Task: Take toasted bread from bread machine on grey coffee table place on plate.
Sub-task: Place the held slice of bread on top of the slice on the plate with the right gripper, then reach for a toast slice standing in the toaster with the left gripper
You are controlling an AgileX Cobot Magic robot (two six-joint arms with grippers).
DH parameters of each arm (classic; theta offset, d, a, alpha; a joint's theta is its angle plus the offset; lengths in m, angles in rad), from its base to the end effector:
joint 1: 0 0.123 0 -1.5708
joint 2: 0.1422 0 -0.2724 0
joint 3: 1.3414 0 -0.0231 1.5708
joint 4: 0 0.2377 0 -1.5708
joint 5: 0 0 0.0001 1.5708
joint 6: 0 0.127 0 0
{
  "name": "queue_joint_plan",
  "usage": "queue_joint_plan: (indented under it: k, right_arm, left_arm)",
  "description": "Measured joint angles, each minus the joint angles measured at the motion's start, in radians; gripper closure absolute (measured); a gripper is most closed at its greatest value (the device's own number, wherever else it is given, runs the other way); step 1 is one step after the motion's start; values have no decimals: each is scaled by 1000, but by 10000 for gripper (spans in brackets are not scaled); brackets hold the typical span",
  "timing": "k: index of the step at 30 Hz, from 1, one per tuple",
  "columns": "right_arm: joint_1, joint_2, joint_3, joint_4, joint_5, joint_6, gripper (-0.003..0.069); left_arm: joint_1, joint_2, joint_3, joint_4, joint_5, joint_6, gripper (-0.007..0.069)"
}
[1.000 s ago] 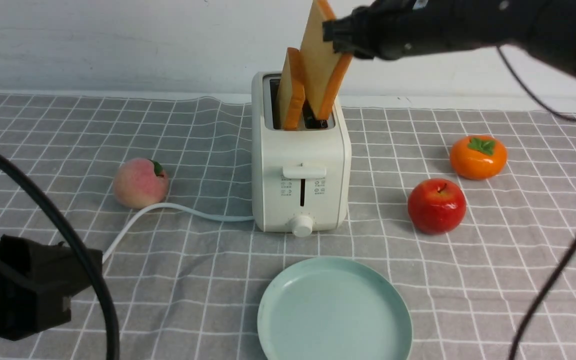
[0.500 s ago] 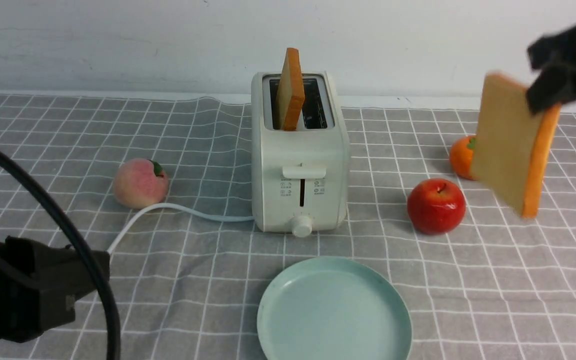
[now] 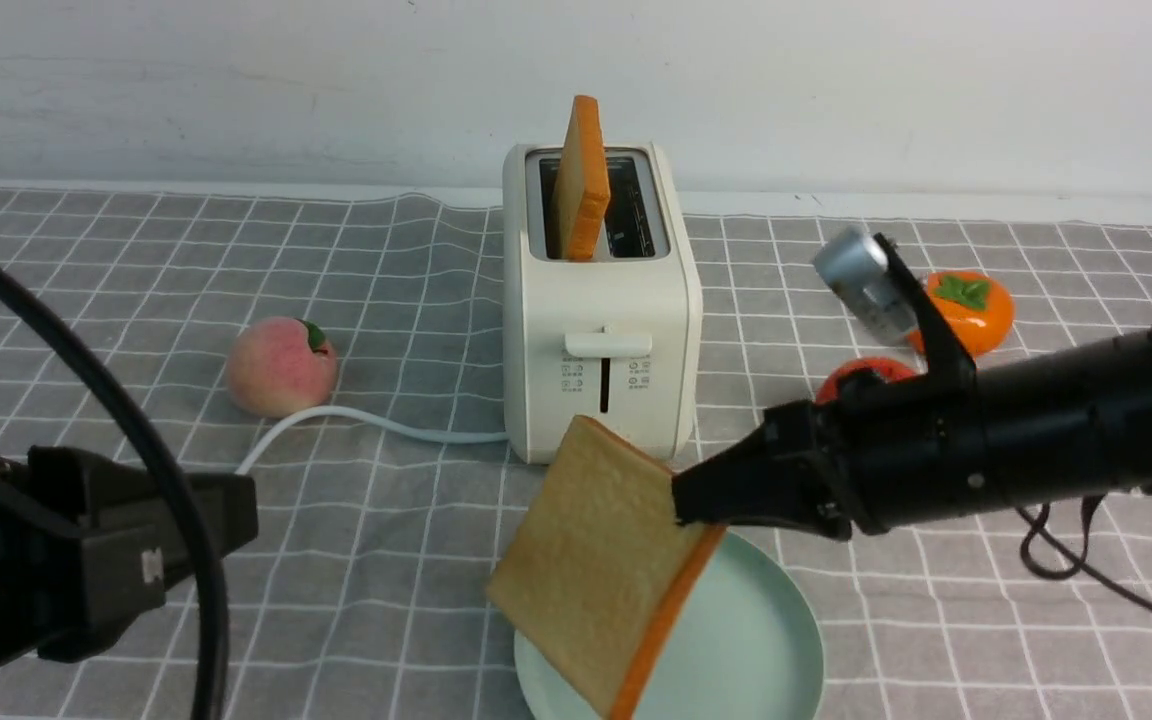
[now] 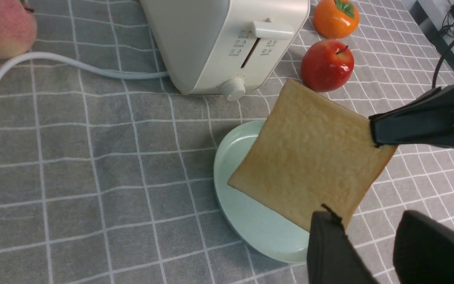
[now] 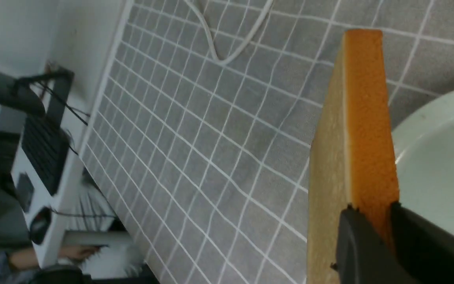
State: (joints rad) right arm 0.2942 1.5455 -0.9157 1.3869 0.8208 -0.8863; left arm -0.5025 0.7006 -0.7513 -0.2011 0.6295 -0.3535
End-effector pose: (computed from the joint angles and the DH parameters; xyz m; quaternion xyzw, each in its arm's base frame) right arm 0.2726 0.1781 0.2314 -0.1059 0.8497 0.4649 0.2250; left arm 0.1354 -0.0915 0.3234 0.0244 0.8541 -0.2962 0.4267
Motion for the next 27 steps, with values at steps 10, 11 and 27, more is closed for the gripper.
queue_joint_plan:
  k: [10, 11, 27]
  right_arm:
    - [0, 73, 79, 62, -125, -84, 531]
    - [0, 73, 79, 61, -128, -84, 522]
    - [-142, -270, -108, -388, -3, 67, 237]
  left_arm:
    - [0, 0, 0, -2, 7, 0, 383]
    - [0, 0, 0, -2, 7, 0, 383]
    - [0, 63, -1, 6, -385, 27, 380]
